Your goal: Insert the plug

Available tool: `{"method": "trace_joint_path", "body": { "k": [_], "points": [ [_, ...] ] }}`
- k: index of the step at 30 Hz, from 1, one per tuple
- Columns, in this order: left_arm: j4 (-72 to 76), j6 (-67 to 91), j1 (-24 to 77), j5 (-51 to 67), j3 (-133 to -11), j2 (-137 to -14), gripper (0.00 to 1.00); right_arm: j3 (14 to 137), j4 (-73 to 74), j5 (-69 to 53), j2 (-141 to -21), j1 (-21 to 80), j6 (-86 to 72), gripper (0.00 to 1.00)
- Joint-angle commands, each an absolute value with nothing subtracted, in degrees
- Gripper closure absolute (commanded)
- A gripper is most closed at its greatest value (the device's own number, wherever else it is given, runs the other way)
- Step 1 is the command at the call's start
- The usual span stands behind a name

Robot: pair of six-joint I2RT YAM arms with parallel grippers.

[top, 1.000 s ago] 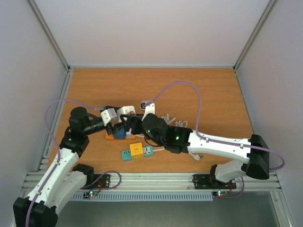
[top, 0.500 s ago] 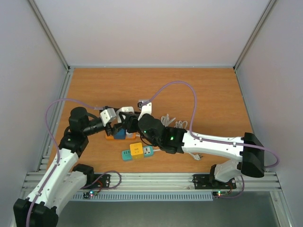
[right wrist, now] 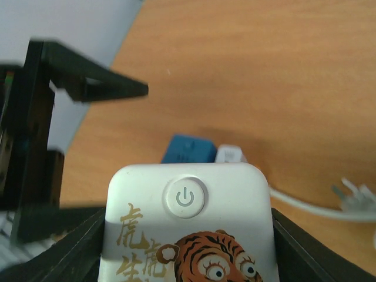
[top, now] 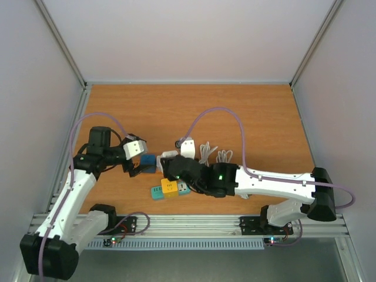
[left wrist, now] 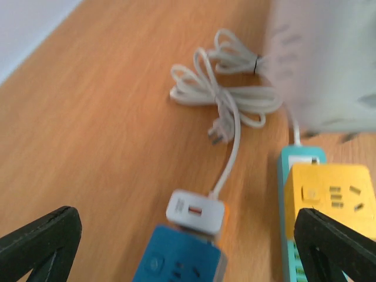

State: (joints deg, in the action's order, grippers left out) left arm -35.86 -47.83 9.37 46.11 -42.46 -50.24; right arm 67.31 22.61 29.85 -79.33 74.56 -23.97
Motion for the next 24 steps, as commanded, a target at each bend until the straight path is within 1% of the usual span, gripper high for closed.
{"method": "trace_joint_path", "body": {
  "k": [1, 5, 9, 16, 24],
  "points": [
    [-50.22, -63.63, 5.26, 45.17, -45.31, -54.46, 0.00, 71.46, 39.03, 35.96, -79.53, 80.55, -32.03, 0.99],
    [-56.95, -73.65, 2.16, 46.68, -46.12, -58.77, 0.00, 73.20, 45.62, 40.51, -82.38, 84.58, -38.83, 0.99],
    [-57.53, -78.12, 2.02, 45.83, -44.44, -60.30, 0.00, 72.31, 45.72, 41.83, -84.93, 87.32, -42.93, 0.99],
    [-57.92, -80.32, 1.94, 44.84, -43.09, -59.84, 0.00, 73.89, 44.96, 45.94, -90.92, 89.47, -45.62, 0.99],
    [-57.92, -80.45, 1.99, 45.08, -42.94, -60.47, 0.01, 75.29, 43.11, 48.17, -93.66, 89.47, -45.43, 0.99]
  ]
}}
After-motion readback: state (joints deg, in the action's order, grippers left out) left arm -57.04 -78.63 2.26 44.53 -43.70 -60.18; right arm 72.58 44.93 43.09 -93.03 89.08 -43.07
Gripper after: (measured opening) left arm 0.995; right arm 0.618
